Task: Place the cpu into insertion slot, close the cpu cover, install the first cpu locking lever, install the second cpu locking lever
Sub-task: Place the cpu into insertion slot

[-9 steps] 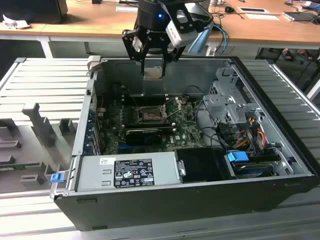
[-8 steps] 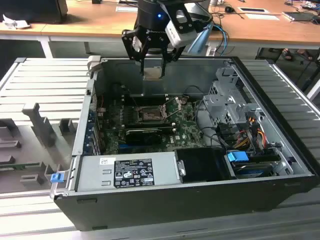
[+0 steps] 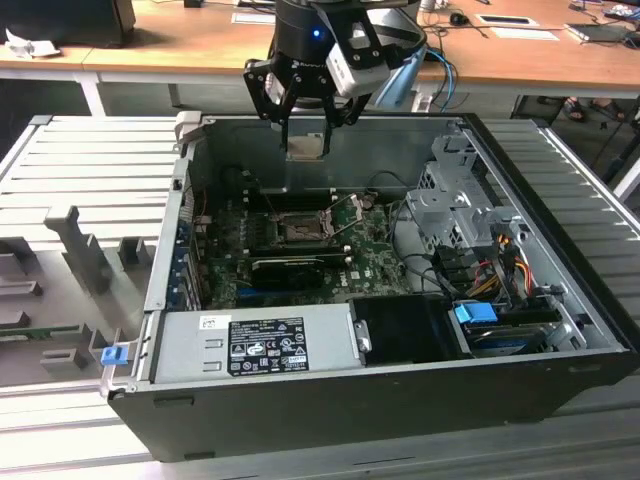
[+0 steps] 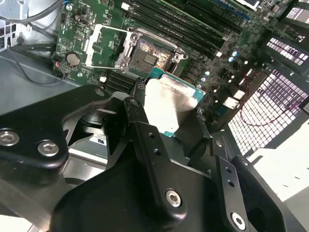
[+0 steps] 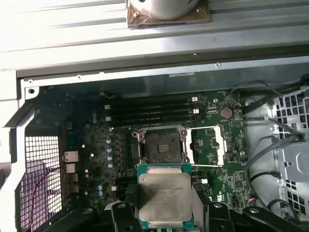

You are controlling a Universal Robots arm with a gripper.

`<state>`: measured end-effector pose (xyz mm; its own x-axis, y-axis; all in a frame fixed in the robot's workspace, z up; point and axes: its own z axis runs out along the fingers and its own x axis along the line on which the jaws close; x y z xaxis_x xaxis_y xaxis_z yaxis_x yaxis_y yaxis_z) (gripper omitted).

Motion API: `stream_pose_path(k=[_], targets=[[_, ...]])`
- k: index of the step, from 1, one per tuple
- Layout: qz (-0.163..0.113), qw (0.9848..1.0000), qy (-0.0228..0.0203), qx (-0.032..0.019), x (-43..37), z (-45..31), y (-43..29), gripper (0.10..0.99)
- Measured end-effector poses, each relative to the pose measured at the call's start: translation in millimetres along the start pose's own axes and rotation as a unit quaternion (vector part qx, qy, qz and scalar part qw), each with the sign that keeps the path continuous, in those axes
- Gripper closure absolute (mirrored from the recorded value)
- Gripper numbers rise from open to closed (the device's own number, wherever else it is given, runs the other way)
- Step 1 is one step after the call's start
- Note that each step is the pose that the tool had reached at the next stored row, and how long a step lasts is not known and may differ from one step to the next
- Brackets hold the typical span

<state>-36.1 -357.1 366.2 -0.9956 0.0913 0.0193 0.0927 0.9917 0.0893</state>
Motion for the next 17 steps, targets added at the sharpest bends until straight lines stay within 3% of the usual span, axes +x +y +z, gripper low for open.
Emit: stream_pose_path(k=[12, 17], targets=[[0.028, 0.9996, -0.0025, -0.0006, 0.0, 0.7, -0.1, 0.561], [0.054, 0.9985, -0.0048, -0.0011, 0.0, 1.2, -0.1, 0.561]])
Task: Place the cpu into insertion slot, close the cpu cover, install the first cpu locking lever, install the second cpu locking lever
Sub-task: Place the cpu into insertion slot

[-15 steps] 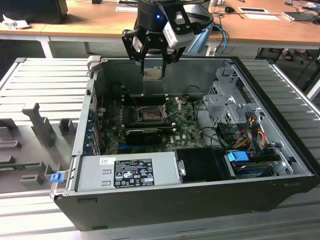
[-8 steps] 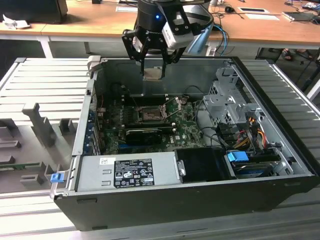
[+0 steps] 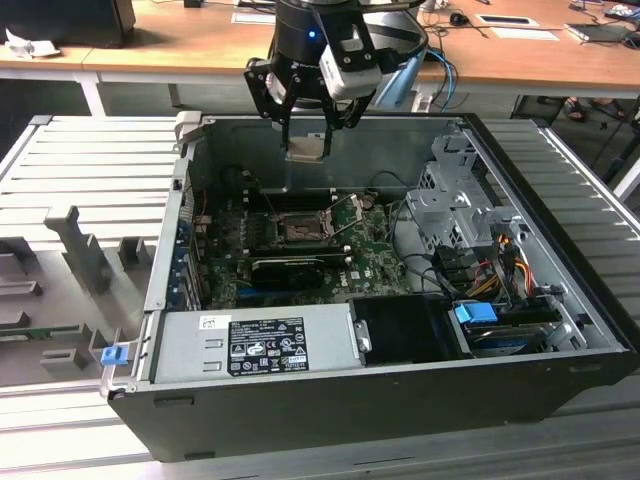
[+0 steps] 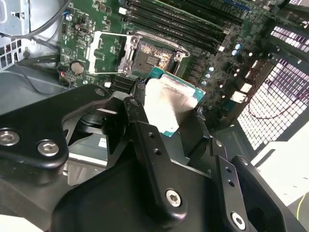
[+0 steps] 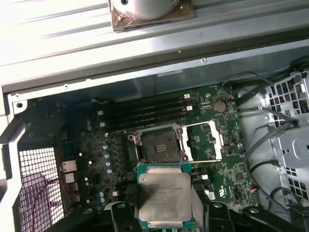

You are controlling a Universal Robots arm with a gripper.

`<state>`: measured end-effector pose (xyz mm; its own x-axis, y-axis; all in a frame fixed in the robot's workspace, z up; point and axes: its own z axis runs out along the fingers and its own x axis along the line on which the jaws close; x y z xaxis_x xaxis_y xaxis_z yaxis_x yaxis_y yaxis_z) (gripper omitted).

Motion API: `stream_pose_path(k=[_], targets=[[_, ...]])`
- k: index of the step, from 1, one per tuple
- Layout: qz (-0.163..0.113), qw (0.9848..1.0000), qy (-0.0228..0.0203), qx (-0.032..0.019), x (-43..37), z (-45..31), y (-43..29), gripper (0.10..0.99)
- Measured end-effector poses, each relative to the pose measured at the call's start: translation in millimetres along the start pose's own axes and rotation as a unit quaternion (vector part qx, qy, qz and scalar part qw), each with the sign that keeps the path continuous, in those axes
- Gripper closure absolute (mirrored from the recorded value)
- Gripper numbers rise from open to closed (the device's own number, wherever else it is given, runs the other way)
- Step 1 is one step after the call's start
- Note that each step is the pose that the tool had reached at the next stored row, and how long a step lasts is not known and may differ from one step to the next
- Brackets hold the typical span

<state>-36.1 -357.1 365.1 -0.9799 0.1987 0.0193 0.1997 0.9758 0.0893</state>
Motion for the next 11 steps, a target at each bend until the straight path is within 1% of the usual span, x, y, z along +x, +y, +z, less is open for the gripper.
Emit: stream_pose_path(k=[6, 8, 10, 11], targets=[[0.022, 0.9998, -0.002, -0.0004, 0.1, 0.2, 0.0, 0.561], [0.039, 0.9992, -0.0034, -0.0007, 0.2, 0.2, -0.1, 0.561], [0.059, 0.9982, -0.0053, -0.001, 0.1, 1.0, -0.1, 0.561], [0.063, 0.998, -0.0056, -0.001, 0.2, 1.1, -0.1, 0.561]])
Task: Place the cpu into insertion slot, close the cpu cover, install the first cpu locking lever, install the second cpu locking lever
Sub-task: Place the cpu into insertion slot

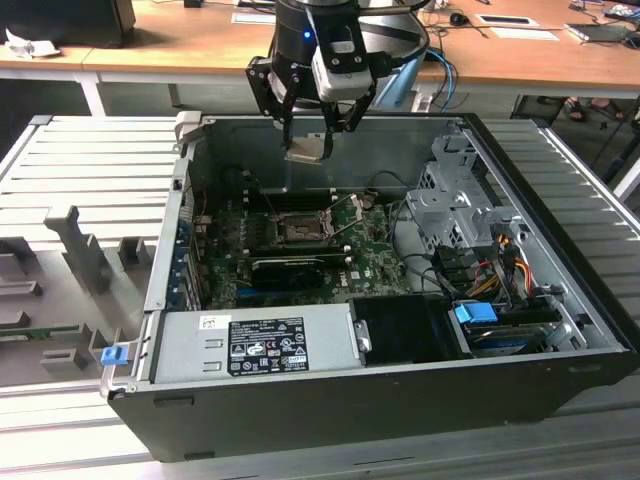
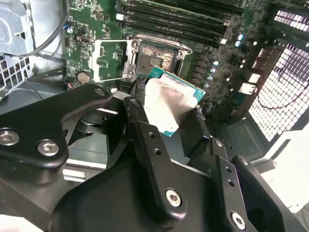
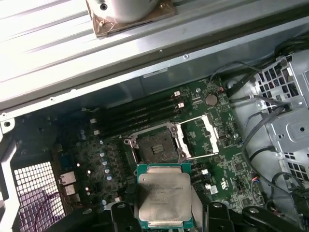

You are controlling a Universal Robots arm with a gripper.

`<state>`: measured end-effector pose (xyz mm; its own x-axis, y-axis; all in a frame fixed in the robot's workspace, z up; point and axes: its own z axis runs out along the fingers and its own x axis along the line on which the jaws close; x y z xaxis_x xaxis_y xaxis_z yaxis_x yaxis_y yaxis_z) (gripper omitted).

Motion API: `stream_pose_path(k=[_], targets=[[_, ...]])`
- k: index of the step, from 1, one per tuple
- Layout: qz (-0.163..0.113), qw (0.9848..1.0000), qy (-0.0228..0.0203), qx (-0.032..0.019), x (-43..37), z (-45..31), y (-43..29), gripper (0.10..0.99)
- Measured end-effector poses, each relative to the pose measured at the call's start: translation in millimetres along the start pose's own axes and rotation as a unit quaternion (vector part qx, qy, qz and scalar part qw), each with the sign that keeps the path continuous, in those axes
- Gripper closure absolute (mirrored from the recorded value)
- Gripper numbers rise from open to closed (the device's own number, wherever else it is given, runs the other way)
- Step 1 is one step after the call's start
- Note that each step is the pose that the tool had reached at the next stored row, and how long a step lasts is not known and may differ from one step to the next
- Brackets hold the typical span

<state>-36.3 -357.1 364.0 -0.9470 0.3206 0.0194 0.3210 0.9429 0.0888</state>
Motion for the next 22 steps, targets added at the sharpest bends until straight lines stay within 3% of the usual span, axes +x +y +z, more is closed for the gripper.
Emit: stream_pose_path(k=[6, 9, 12, 15, 16, 18, 22], targets=[[0.037, 0.9993, -0.0028, 0.0005, -0.1, 2.9, -0.3, 0.561], [0.059, 0.9983, -0.0045, 0.0001, -0.1, 4.7, -0.5, 0.561], [0.093, 0.9956, -0.0065, 0.0, 0.3, 7.7, -0.9, 0.561], [0.099, 0.995, -0.0072, 0.0, 0.2, 8.7, -1.0, 0.561], [0.107, 0.9943, -0.0078, -0.0001, 0.3, 9.7, -1.1, 0.561], [0.132, 0.9913, -0.0098, -0.0005, 0.2, 12.4, -1.4, 0.561], [0.15, 0.9886, -0.0111, -0.0008, 0.2, 13.4, -1.4, 0.561]])
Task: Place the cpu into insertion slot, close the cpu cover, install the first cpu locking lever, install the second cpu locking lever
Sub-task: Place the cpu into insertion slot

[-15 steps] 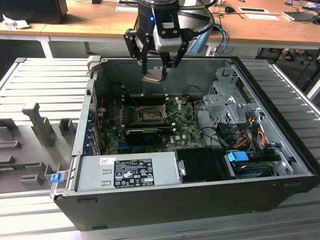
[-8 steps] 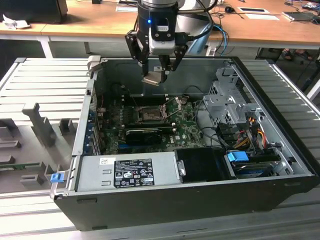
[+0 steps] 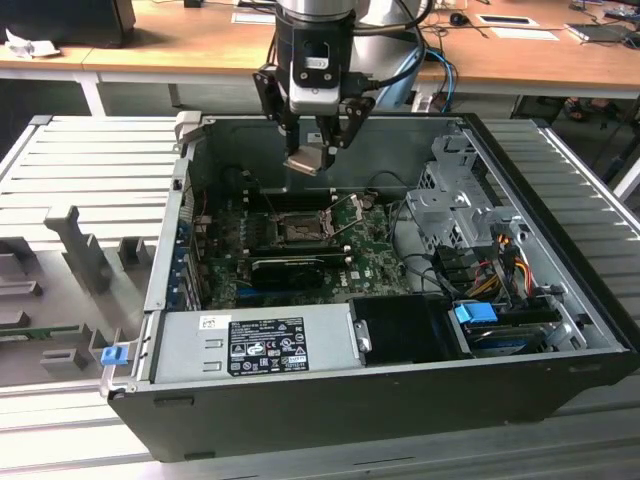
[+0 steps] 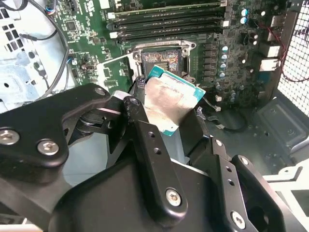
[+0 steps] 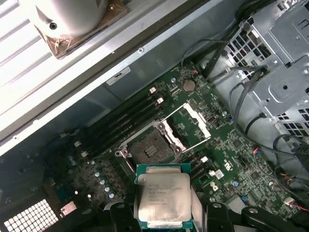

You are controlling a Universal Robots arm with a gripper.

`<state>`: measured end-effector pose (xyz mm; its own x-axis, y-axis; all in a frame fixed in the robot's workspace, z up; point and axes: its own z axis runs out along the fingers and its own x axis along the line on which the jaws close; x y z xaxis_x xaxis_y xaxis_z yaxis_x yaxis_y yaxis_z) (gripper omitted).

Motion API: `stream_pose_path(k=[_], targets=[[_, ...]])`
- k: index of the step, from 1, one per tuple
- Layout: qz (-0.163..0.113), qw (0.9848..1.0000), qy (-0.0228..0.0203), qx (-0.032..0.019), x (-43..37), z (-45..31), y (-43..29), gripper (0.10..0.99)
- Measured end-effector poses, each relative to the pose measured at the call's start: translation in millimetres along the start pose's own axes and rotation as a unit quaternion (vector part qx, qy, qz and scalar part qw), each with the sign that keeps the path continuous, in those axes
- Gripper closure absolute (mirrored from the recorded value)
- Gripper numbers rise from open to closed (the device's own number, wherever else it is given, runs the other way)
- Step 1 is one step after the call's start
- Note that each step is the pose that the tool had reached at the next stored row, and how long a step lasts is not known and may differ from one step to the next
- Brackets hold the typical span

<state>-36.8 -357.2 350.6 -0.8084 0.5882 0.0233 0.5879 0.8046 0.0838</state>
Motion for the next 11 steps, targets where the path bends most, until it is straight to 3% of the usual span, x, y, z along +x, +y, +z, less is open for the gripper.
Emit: stream_pose_path(k=[8, 11], targets=[[0.019, 0.9998, -0.0015, -0.0004, -0.1, 1.4, -0.1, 0.561], [0.054, 0.9985, -0.0045, -0.0012, -0.1, 1.7, -0.1, 0.561]])
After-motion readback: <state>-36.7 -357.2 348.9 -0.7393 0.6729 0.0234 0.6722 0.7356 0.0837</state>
